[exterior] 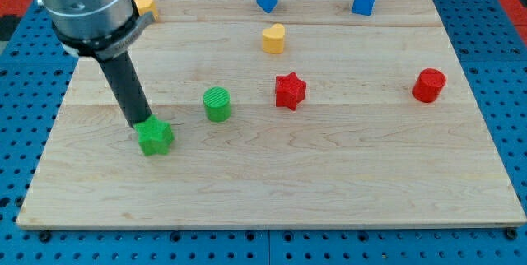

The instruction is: Place the green star diagonally bottom right to the green circle

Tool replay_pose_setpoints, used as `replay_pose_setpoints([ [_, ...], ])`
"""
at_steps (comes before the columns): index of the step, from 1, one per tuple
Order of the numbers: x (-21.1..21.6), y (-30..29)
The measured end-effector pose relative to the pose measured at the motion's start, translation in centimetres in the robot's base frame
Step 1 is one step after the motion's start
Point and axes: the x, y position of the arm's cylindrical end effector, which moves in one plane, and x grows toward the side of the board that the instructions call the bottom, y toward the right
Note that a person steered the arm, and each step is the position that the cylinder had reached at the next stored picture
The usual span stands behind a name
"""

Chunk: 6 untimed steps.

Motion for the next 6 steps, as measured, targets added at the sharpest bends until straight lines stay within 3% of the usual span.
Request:
replay_pose_setpoints([
  [1, 3.4, 4.0],
  [3, 5.2, 0.2],
  [4, 7.2, 1.3],
  [6, 7.4, 17.8],
])
